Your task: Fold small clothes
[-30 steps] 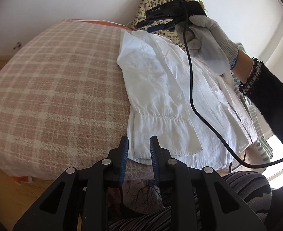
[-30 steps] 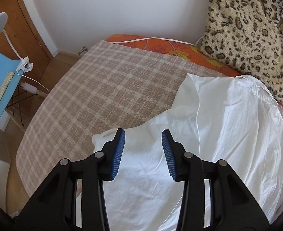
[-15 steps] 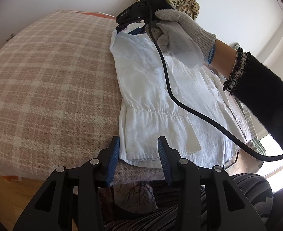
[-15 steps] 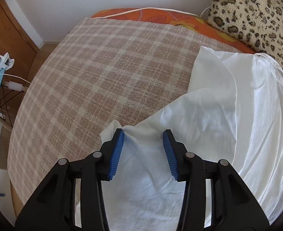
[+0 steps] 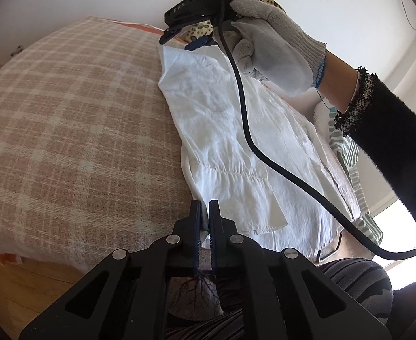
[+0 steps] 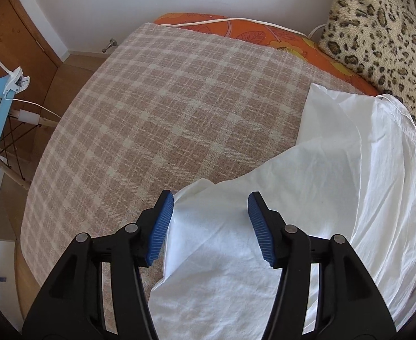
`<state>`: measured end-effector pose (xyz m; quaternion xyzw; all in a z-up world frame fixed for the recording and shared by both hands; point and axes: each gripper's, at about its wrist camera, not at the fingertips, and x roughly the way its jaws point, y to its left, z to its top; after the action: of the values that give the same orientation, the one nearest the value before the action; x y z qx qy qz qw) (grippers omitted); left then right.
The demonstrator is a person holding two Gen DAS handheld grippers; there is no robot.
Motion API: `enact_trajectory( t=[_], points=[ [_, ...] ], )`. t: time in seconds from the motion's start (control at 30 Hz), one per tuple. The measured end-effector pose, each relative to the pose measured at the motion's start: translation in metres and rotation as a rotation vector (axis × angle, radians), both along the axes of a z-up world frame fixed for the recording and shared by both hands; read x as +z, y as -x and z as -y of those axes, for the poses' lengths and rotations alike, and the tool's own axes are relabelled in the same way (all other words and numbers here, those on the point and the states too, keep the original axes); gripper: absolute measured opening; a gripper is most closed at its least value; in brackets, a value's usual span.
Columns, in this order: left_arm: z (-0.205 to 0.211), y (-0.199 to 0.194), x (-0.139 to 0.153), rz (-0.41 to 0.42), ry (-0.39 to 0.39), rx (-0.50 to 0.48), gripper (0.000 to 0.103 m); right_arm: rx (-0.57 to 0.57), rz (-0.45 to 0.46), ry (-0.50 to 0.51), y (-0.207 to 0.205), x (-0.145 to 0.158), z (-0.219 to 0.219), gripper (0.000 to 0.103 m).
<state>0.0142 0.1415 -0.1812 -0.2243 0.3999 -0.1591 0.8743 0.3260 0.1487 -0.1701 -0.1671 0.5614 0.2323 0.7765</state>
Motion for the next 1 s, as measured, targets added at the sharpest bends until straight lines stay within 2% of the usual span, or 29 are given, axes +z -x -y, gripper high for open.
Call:
enact_trajectory(
  t=[0.1, 0.2, 0.27, 0.33, 0.43, 0.63, 0.77, 0.8, 0.83, 0.9, 0.93, 1.0],
  points=[
    [0.004, 0.002, 0.003, 0.012, -0.019, -0.008, 0.004, -0.010, 0.019, 0.048, 0.005, -0.004, -0.011, 0.058],
    [0.006, 0.001, 0.004, 0.013, -0.026, -0.008, 0.004, -0.027, 0.121, 0.103, 0.013, 0.008, -0.013, 0.058],
    [0.006, 0.000, 0.003, 0.013, -0.027, -0.010, 0.004, -0.039, 0.077, 0.054, 0.015, 0.016, -0.009, 0.062],
    [0.008, 0.000, 0.003, 0.014, -0.017, -0.017, 0.004, -0.016, 0.034, 0.038, 0.018, 0.017, -0.012, 0.071],
    [0.012, -0.002, 0.006, 0.022, -0.019, -0.028, 0.004, 0.031, 0.045, 0.104, 0.023, 0.006, -0.026, 0.074],
    [0.018, 0.000, 0.010, 0.035, -0.032, -0.046, 0.003, -0.015, 0.089, 0.265, 0.011, -0.030, -0.029, 0.074],
    [0.022, -0.002, 0.011, 0.038, -0.035, -0.065, 0.003, -0.048, 0.070, 0.225, 0.004, -0.036, -0.015, 0.064],
    [0.024, -0.003, 0.012, 0.038, -0.032, -0.071, 0.003, -0.052, 0.071, 0.217, 0.003, -0.035, -0.013, 0.056],
    [0.026, -0.005, 0.013, 0.039, -0.031, -0.079, 0.002, -0.049, 0.071, 0.212, 0.003, -0.035, -0.011, 0.042],
    [0.029, -0.007, 0.016, 0.042, -0.029, -0.092, 0.002, -0.060, 0.055, 0.192, 0.002, -0.033, -0.007, 0.021],
    [0.031, -0.007, 0.019, 0.046, -0.031, -0.098, 0.002, -0.070, 0.053, 0.184, 0.001, -0.032, -0.003, 0.016],
    [0.034, -0.007, 0.026, 0.060, -0.044, -0.114, 0.002, -0.072, 0.050, 0.144, 0.002, -0.027, 0.005, 0.012]
  ],
)
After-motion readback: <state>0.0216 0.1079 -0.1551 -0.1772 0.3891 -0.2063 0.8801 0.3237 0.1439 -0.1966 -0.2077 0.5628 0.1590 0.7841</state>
